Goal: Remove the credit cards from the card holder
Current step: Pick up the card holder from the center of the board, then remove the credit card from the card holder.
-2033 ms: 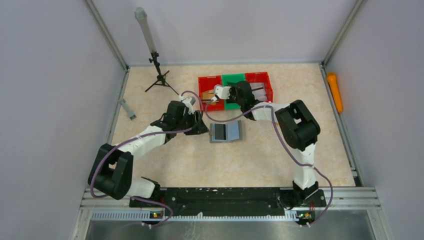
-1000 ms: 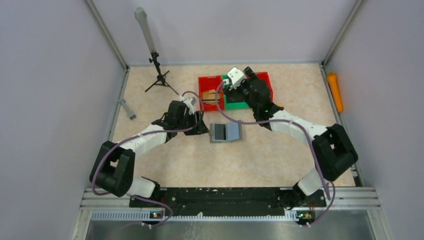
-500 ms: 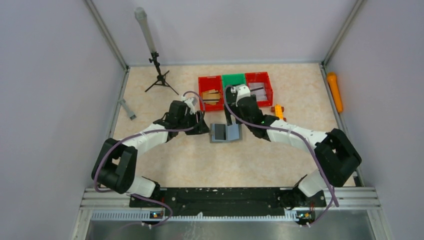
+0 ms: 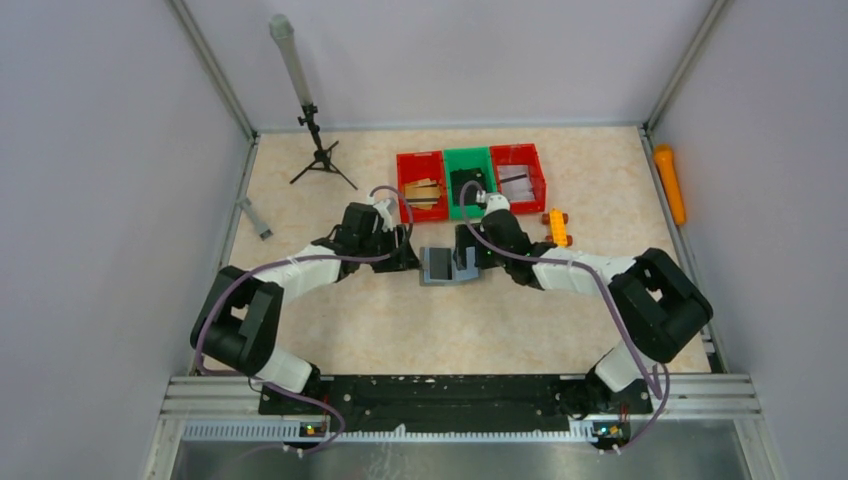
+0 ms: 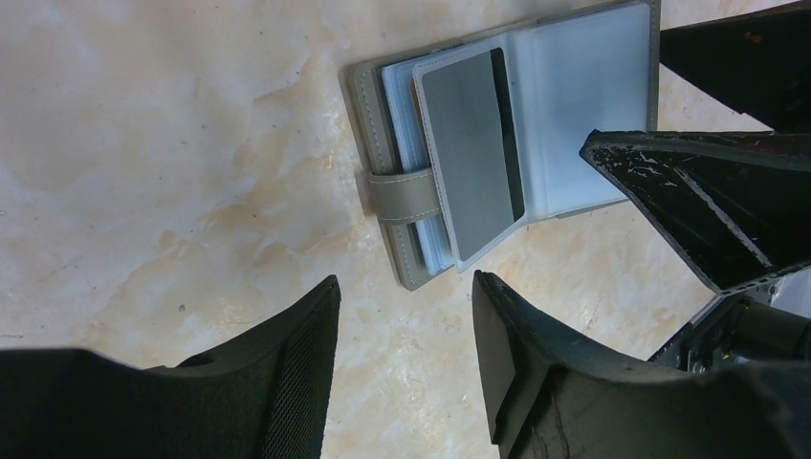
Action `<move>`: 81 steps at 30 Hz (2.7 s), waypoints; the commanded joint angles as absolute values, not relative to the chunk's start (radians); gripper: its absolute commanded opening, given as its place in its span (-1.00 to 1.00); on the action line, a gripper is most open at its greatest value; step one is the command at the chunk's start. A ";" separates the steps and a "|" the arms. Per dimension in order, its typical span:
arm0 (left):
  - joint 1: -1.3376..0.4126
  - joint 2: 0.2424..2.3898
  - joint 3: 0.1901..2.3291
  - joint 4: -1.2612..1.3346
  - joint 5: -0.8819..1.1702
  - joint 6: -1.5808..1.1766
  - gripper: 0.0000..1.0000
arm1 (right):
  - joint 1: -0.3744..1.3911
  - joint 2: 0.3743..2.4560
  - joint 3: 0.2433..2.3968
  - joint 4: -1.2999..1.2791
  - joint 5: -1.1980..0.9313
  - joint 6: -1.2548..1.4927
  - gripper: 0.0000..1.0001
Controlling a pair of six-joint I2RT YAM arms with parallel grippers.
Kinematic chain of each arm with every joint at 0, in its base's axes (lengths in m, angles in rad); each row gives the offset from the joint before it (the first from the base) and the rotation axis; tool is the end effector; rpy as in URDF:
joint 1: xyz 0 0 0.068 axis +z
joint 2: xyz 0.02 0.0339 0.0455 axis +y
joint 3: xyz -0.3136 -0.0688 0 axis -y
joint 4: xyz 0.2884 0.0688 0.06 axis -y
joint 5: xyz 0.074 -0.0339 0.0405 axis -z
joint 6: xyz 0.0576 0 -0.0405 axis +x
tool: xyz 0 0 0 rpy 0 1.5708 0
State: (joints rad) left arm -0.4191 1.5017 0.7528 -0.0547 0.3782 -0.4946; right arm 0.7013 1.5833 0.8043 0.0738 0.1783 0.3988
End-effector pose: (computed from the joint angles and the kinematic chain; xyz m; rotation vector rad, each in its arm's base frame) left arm 0.3010 -0.1574 0.1821 0.0977 2.4814 -0.8661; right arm 0.2899 0.2315 0.1824 -0.2515 2.2772 0.3784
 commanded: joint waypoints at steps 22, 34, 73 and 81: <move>-0.420 1.413 0.729 0.074 0.442 -0.476 0.20 | 0.536 1.656 0.628 0.521 -0.334 0.681 -0.34; -0.352 1.162 0.568 0.192 0.310 -0.592 0.97 | 0.535 1.474 0.487 0.767 -0.372 0.651 -1.00; -0.349 1.237 0.484 0.711 0.838 -0.744 -0.36 | 0.535 1.347 0.368 1.171 -0.562 0.751 -0.63; -0.350 1.265 0.521 0.600 0.798 -0.704 -0.76 | 0.535 1.276 0.389 0.920 -0.400 0.639 -0.23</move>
